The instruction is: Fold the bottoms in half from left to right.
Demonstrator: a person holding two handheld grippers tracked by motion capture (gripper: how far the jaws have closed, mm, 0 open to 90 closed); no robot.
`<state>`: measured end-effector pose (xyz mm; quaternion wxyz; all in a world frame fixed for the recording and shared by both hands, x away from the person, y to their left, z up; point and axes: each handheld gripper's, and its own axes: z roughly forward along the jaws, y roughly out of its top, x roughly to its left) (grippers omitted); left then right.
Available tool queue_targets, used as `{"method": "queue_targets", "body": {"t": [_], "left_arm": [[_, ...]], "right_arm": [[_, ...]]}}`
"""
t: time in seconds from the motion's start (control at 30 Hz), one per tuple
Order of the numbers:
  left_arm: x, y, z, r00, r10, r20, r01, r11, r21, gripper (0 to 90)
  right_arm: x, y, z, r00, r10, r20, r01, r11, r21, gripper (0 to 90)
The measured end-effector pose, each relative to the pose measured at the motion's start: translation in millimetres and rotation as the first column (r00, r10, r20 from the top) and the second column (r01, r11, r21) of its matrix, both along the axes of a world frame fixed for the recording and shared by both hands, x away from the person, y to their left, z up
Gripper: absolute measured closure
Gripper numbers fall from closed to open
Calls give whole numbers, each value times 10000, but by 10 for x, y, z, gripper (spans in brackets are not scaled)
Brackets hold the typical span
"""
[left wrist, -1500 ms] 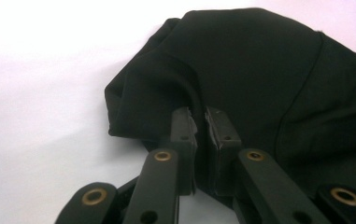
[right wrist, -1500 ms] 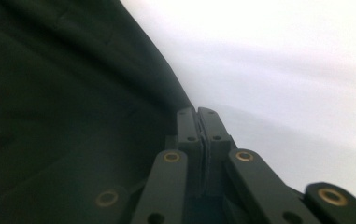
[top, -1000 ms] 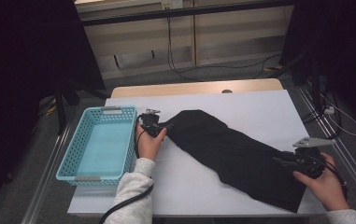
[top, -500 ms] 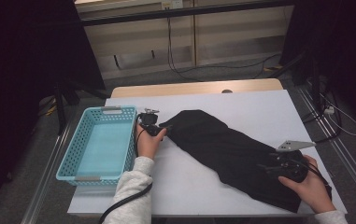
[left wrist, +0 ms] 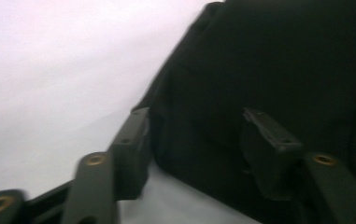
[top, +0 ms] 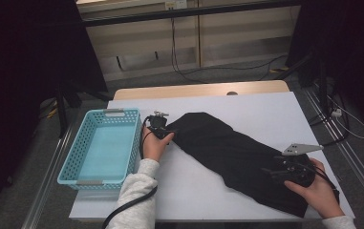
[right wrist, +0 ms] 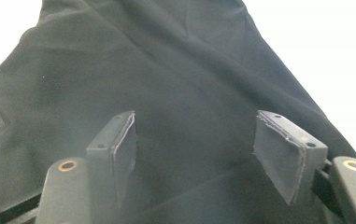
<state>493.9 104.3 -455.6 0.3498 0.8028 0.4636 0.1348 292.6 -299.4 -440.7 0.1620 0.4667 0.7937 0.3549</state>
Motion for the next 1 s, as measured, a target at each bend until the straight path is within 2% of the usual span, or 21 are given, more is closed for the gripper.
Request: {"method": "queue_targets", "body": {"t": [0.13,0.2,0.23,0.3,0.37,0.5,0.53,0.7,0.83,0.93,1.0], "left_arm": [[-8,-16,13,9993,-9,-385,-8,9990,-442,634],[-11,-21,14,9989,-33,-463,9,9987,-508,661],[-22,-38,12,9972,-81,-747,15,9960,-889,754],[-28,-44,17,9965,-140,-829,61,9954,-954,807],[-26,-42,26,9964,-142,-838,62,9955,-946,826],[-18,32,73,9949,209,-985,-321,9931,-1128,841],[-10,77,110,9952,379,-908,-490,9912,-1232,842],[-3,185,201,9956,818,-466,-862,9909,-1031,843],[-41,226,182,9946,971,-376,-1005,9897,-1016,842],[-66,255,150,9939,1072,-274,-1092,9900,-896,842],[-65,262,141,9938,1071,-303,-1095,9897,-925,842]], "right_arm": [[-8,-5,14,10000,-70,9,70,10000,28,318],[-11,-8,19,9999,-117,43,117,9999,32,318],[-14,-20,34,9999,-120,116,119,9999,46,318],[-16,-39,51,9996,-220,156,219,9997,79,318],[-15,-52,57,9995,-248,197,247,9997,77,318],[-15,-131,70,9986,-479,234,475,9987,188,318],[-13,-150,75,9982,-552,235,547,9983,188,318],[-10,-292,112,9939,-1023,417,1017,9947,149,332],[-11,-432,100,9863,-1609,373,1610,9870,5,401],[-7,-503,77,9831,-1806,292,1809,9834,-103,453],[1,-531,56,9813,-1917,193,1920,9813,-148,454]]}}
